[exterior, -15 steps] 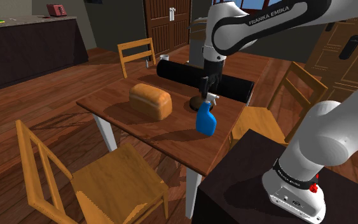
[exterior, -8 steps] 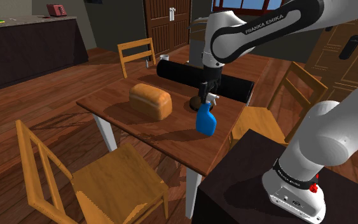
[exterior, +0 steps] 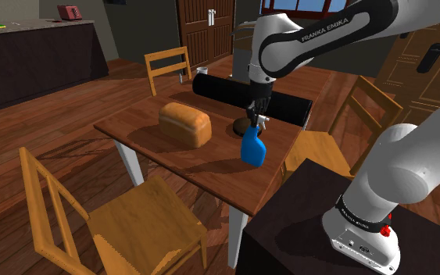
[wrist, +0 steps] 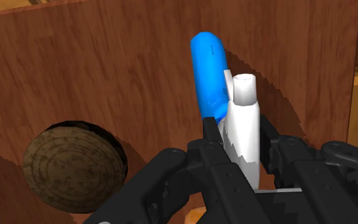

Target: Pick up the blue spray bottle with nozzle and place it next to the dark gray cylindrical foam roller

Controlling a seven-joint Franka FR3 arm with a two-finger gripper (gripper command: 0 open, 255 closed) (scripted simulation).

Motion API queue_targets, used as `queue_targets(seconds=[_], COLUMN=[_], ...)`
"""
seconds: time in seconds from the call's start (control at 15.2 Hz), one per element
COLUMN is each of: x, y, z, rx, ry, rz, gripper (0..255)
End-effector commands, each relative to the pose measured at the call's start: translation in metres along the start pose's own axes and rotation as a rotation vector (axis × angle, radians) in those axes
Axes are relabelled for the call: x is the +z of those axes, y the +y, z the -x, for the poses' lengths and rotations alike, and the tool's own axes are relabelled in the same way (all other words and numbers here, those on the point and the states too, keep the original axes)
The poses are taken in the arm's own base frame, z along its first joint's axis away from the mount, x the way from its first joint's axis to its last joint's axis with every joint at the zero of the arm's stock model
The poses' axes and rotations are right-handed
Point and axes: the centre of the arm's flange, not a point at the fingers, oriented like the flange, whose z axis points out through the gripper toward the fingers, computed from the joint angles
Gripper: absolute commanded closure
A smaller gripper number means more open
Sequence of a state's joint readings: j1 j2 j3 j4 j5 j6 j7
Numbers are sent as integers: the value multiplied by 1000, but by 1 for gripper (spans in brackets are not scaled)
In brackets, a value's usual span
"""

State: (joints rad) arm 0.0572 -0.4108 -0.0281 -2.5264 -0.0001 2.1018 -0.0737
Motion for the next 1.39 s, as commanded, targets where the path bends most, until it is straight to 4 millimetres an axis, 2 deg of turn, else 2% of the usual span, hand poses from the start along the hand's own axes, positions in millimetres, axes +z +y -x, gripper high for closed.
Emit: queue_targets(seconds=[0.0,0.33,1.32], x=[0,0,-79], y=[0,0,-1], z=[0,0,1], rx=[0,0,0], ry=[0,0,0], rz=[0,0,0], gripper=[255,255,255])
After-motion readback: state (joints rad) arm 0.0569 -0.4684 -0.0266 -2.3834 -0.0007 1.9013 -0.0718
